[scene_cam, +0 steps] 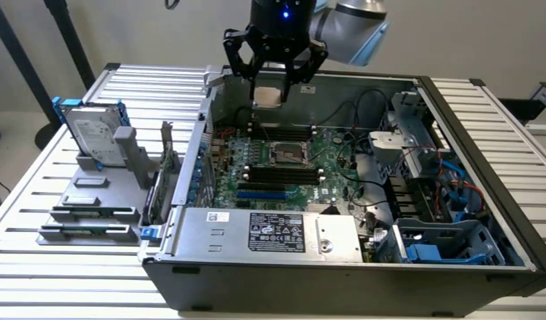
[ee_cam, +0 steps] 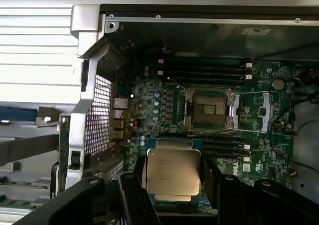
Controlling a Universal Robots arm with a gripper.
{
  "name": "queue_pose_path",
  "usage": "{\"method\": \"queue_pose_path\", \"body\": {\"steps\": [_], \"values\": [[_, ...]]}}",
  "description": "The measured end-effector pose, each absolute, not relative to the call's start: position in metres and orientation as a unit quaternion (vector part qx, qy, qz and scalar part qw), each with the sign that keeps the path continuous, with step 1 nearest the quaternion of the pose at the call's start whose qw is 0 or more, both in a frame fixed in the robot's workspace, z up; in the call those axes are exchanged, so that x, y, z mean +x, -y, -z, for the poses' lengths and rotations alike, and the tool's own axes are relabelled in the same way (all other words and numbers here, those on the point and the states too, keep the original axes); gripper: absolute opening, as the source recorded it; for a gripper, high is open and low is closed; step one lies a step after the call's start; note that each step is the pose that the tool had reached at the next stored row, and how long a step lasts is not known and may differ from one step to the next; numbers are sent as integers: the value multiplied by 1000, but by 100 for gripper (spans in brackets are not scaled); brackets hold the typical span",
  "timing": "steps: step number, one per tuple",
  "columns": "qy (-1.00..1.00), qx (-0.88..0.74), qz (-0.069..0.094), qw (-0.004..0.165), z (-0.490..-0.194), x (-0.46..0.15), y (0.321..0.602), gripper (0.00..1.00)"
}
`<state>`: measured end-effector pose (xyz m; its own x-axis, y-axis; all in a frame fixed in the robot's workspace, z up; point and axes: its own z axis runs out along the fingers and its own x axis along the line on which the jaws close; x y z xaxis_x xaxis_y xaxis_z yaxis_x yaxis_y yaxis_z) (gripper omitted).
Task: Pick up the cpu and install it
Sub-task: 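Pick up the cpu and move it towards the insertion slot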
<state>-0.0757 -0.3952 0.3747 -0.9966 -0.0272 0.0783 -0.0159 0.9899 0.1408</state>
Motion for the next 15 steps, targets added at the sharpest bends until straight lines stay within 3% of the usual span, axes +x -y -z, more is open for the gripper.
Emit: {"method": "queue_pose_path", "body": {"steps": [15], "values": [[997,11,70,40,-349,-49,338,54]]}}
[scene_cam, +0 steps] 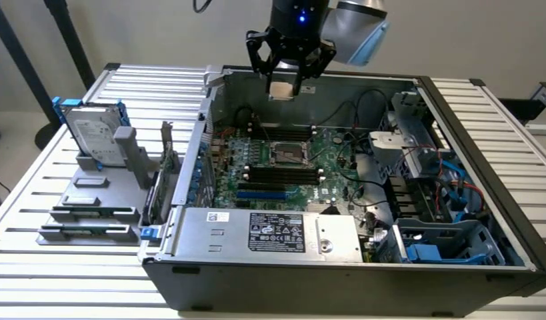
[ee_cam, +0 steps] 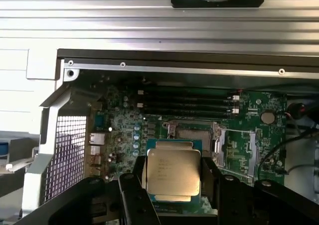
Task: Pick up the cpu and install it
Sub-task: 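Pick up the cpu and move it towards the insertion slot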
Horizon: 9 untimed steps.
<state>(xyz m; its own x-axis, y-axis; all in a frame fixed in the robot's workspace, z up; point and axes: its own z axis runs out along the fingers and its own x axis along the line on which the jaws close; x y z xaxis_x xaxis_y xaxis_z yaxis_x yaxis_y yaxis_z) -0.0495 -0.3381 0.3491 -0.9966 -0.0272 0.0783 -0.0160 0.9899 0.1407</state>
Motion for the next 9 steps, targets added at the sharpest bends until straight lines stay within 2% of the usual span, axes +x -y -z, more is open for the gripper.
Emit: {"method": "queue_pose_path", "body": {"steps": [9], "values": [[997,9,70,39,-334,-44,326,54]]}}
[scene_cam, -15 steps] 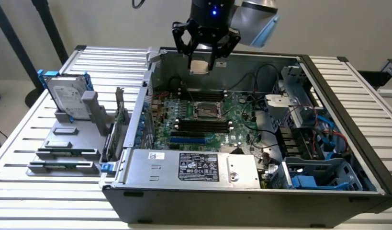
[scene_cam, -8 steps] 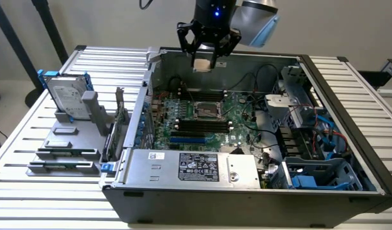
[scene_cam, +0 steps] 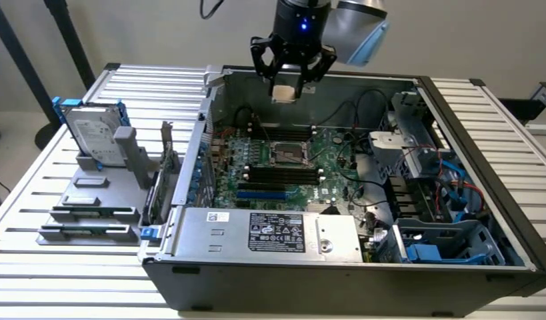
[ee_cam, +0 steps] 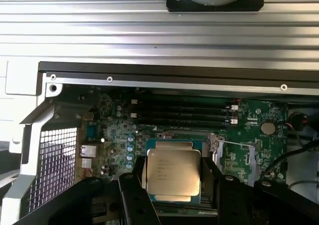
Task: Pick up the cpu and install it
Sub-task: 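Pick up the cpu and move it towards the insertion slot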
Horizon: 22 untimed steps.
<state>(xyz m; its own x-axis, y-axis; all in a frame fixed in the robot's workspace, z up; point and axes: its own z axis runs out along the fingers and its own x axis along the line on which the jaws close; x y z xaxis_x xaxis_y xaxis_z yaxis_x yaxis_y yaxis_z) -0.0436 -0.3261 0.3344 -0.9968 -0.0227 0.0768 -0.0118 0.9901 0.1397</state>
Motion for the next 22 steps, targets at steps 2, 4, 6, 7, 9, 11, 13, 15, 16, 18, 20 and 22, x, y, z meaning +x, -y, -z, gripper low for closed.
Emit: {"method": "queue_pose_path", "body": {"steps": [2,4,6,7,9,11,13,15,16,18,20,22], "values": [[997,7,70,39,-332,-42,326,54],[997,5,70,38,-329,-40,325,54],[997,3,70,37,-327,-37,325,54],[997,2,70,37,-325,-36,324,54],[997,1,70,36,-323,-34,324,54],[997,0,70,36,-320,-33,323,54],[997,-1,70,35,-317,-31,323,54],[997,-2,70,34,-315,-30,323,54],[997,-2,70,34,-313,-30,323,54],[997,-3,70,33,-311,-29,323,54],[997,-3,70,31,-308,-29,323,54],[997,-2,70,26,-307,-29,323,54]]}}
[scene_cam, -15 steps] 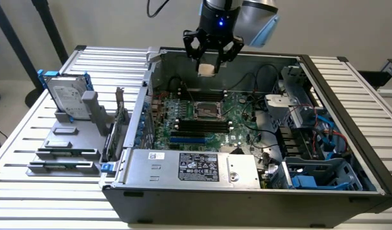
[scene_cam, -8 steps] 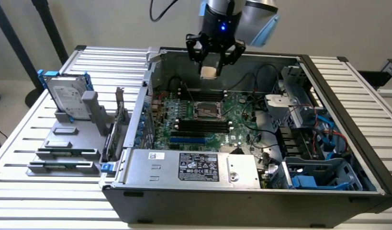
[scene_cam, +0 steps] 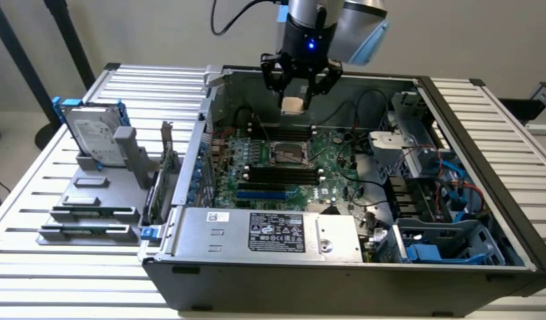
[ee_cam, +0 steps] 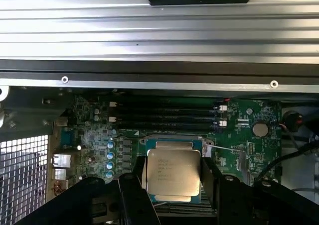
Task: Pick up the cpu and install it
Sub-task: 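Pick up the cpu and move it towards the insertion slot, then place the cpu into insertion slot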
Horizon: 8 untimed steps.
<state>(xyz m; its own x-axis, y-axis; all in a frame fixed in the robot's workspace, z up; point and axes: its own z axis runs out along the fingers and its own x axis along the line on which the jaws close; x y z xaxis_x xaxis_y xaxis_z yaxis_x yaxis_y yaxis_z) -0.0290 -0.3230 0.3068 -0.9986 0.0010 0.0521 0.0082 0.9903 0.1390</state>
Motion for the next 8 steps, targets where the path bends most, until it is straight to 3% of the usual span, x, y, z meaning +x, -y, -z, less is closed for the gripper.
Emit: {"method": "queue_pose_path", "body": {"steps": [8], "values": [[997,-2,70,26,-307,-29,323,54]]}}
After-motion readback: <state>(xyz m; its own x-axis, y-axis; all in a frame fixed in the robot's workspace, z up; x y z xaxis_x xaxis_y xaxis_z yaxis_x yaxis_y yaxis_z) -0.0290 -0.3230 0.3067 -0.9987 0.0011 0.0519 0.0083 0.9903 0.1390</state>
